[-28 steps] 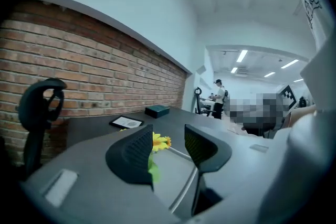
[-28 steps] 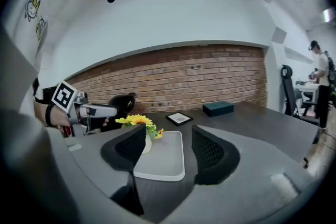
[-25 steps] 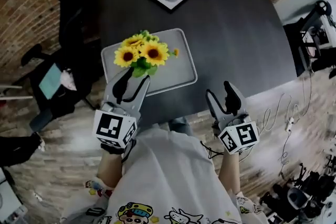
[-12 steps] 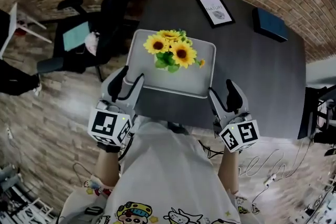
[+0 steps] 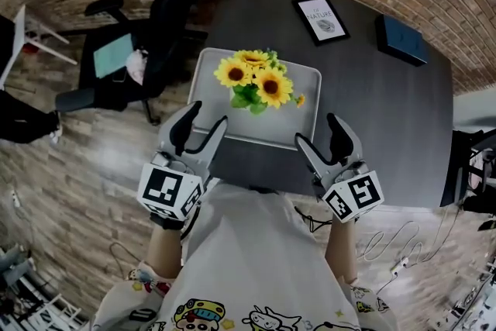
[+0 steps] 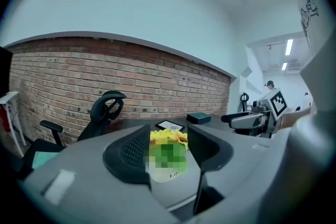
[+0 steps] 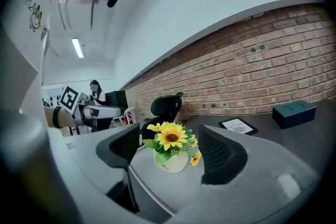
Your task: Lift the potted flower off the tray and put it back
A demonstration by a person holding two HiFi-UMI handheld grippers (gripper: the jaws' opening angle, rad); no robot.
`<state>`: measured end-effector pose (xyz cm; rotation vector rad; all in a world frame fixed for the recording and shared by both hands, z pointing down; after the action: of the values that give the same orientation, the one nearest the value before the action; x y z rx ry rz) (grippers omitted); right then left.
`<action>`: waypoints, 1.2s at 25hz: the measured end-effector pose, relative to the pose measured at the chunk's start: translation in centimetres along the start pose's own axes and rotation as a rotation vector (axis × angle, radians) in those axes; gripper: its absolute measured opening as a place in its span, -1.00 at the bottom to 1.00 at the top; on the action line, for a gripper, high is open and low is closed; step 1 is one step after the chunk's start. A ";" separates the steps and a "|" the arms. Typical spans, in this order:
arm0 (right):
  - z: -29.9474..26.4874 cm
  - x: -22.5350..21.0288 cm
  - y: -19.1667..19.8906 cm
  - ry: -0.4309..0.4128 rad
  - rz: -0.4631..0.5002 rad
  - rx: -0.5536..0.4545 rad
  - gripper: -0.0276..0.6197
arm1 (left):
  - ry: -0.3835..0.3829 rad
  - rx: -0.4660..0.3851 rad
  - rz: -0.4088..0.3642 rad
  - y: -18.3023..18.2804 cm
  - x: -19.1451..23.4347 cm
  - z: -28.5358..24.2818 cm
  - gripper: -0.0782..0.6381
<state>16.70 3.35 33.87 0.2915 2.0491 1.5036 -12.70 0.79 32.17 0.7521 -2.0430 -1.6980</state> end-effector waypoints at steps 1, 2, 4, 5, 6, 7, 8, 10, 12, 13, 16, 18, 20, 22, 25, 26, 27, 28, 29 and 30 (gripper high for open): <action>-0.3 0.0 -0.1 0.002 0.001 0.000 0.16 | 0.011 -0.003 0.001 0.0 0.2 -0.3 -0.15; -0.6 0.1 -0.2 0.005 0.004 -0.002 0.17 | 0.021 -0.006 0.001 -0.1 0.5 -0.5 -0.15; -1.1 0.3 -0.4 0.011 0.011 -0.005 0.18 | 0.037 -0.016 0.000 -0.1 1.2 -0.9 -0.15; -1.3 0.4 -0.4 0.016 0.013 -0.006 0.18 | 0.045 -0.023 0.000 0.0 1.5 -1.1 -0.15; -1.4 0.4 -0.4 0.022 0.014 -0.007 0.19 | 0.056 -0.028 0.000 0.1 1.7 -1.3 -0.15; -1.6 0.5 -0.4 0.027 0.015 -0.009 0.20 | 0.066 -0.031 -0.001 0.1 1.9 -1.6 -0.15; -1.7 0.5 -0.4 0.032 0.017 -0.013 0.20 | 0.076 -0.033 -0.005 -0.1 2.0 -1.8 -0.15; -2.1 0.7 -0.3 0.038 0.023 -0.019 0.21 | 0.095 -0.041 -0.010 0.0 2.4 -2.1 -0.15; -2.3 1.0 -0.1 0.042 0.025 -0.022 0.23 | 0.109 -0.043 -0.011 0.2 2.7 -2.2 -0.14; -2.5 1.2 0.0 0.043 0.023 -0.024 0.23 | 0.114 -0.043 -0.012 0.4 2.8 -2.3 -0.14; -2.9 1.7 0.3 0.039 0.019 -0.025 0.23 | 0.124 -0.045 -0.020 0.6 3.3 -2.0 -0.13; -3.2 1.9 0.5 0.036 0.024 -0.018 0.24 | 0.129 -0.043 -0.018 0.6 3.6 -1.8 -0.13; -3.6 2.1 0.7 0.028 0.028 -0.004 0.26 | 0.138 -0.040 -0.010 0.9 3.9 -1.8 -0.13; -4.0 2.3 1.0 0.020 0.032 0.011 0.27 | 0.149 -0.040 -0.006 1.3 4.1 -1.7 -0.13; -4.7 2.4 1.4 0.019 0.037 0.027 0.29 | 0.170 -0.039 -0.002 2.1 4.3 -1.9 -0.12; -4.9 2.4 1.5 0.019 0.038 0.030 0.29 | 0.177 -0.034 0.000 2.3 4.4 -2.0 -0.12; -5.1 2.4 1.5 0.018 0.040 0.034 0.29 | 0.184 -0.030 0.003 2.4 4.4 -2.0 -0.12; -5.3 2.4 1.6 0.016 0.044 0.037 0.30 | 0.193 -0.027 0.004 2.6 4.5 -2.1 -0.12; -5.6 2.4 1.6 0.014 0.048 0.042 0.31 | 0.202 -0.025 0.005 2.8 4.5 -2.3 -0.11; -5.8 2.3 1.7 0.012 0.054 0.050 0.32 | 0.213 -0.023 0.005 3.0 4.5 -2.4 -0.11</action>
<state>11.28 0.47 35.90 0.3610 2.1061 1.4914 -15.23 -3.49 35.37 0.8787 -1.8765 -1.5624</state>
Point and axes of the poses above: the fingertips, and each gripper's own axes: z backward along the fingers, x to its left, y out of its underside, the point moved 9 cm from there along z, backward along the fingers, and after that the axes turned 9 degrees about -z, right-handed, at the moved point
